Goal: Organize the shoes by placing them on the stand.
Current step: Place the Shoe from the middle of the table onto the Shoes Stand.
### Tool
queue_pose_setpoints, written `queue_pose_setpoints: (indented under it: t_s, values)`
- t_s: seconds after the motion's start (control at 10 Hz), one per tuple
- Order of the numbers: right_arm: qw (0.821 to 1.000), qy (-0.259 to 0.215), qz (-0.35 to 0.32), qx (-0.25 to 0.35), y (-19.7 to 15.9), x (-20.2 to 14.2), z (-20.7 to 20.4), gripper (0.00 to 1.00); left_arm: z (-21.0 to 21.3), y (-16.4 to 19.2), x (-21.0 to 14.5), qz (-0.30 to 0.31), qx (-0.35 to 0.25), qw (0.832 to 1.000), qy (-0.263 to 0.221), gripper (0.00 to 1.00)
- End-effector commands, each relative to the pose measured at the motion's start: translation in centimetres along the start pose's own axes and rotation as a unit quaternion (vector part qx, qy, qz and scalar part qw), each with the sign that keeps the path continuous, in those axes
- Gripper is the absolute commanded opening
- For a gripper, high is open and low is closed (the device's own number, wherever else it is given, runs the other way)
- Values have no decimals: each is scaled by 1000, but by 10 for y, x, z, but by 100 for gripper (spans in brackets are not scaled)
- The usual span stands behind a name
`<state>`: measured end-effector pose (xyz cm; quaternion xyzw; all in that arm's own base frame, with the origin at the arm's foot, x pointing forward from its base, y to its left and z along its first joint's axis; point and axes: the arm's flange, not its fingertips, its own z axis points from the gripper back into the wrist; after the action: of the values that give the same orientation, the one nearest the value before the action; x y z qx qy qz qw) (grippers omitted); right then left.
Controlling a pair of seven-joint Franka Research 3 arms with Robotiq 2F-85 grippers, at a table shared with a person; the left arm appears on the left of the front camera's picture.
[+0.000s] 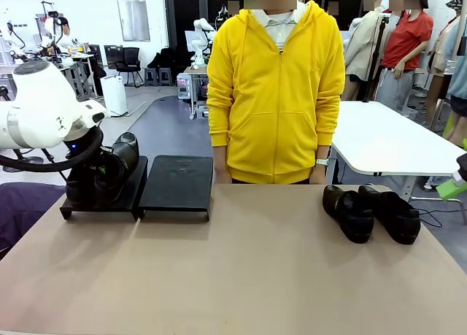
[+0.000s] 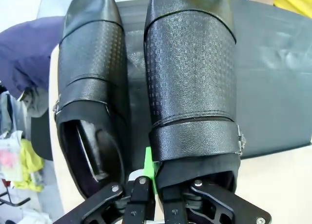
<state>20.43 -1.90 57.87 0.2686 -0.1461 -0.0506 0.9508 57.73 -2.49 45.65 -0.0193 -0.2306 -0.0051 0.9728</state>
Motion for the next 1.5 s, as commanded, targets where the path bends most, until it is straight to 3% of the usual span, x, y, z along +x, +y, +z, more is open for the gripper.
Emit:
queue_pose_setpoints:
  t_s: [0.0, 1.3, 1.4]
  values:
    - [1000, 0, 4, 8, 0, 0, 2, 100, -7, 2, 5, -5, -14, 1000, -9, 0]
    - [1000, 0, 4, 8, 0, 0, 2, 100, -24, 7, 13, 32, 5, 998, -46, 0]
    - [1000, 0, 4, 8, 0, 0, 2, 100, -25, 8, 13, 31, 5, 999, -43, 33]
